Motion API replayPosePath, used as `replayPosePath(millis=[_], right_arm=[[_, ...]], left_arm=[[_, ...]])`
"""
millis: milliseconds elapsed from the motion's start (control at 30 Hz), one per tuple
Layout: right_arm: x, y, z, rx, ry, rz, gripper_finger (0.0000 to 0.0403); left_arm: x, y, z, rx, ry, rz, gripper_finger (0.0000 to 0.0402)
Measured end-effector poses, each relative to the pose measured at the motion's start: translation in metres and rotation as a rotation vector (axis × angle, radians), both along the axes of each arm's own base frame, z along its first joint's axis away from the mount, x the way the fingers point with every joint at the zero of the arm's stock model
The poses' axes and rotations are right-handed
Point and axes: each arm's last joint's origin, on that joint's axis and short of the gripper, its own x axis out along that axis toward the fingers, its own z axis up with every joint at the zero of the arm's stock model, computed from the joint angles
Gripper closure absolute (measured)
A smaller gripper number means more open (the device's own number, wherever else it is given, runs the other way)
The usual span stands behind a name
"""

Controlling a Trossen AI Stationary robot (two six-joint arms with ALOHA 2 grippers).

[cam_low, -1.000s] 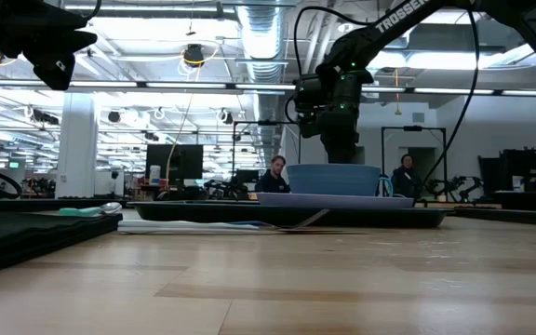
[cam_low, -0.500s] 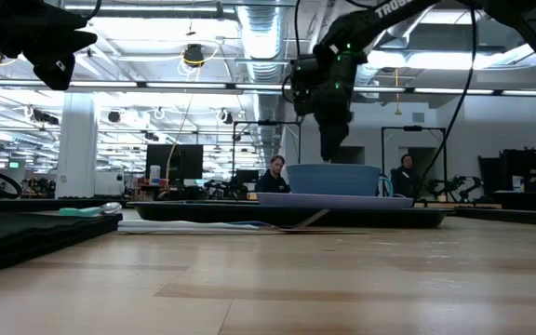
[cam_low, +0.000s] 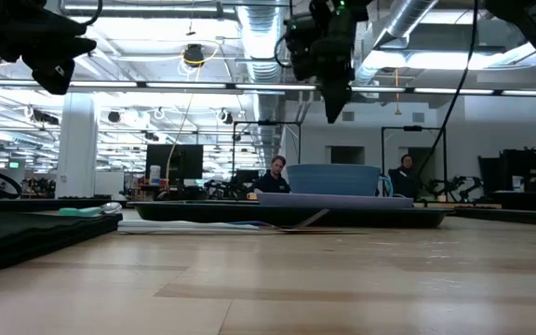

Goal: Set up tray
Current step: Put the black napkin to the left of the purple plate on the black serving tray

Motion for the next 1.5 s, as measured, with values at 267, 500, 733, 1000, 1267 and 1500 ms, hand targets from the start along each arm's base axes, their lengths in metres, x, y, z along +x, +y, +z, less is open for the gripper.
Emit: replayPosePath(millis=[267,500,733,1000,1267,1500], right_arm=[[0.015,0.06,0.0,0.017,0.052,0.188,0.0266],[0.01,0.074,0.013,-0.001,0.006,0.216,0.0268],[-0.019,0.076,0.036,-0.075,-0.204,0.201,0.0266],[-0.077,0.095,0.037,-0.182,-0.605,0.14,0.0269],[-0.113,0.128,-0.012,-0.151,-0.688,0.108,0.0267],[-0.116,0.156,-0.048,-0.227,-0.741,0.124,0.027]], left_arm=[[0.003,-0.004,-0.01,-0.097,0.102,-0.082,0.0307],[0.024,-0.022,-0.014,-0.014,0.19,-0.179,0.0307],[0.049,-0.04,-0.018,0.046,0.337,-0.197,0.0307],[0.075,-0.057,-0.015,0.067,0.461,-0.192,0.0307],[0.096,-0.075,-0.013,0.061,0.553,-0.266,0.0307],[0.111,-0.087,0.0,0.015,0.644,-0.331,0.0307]])
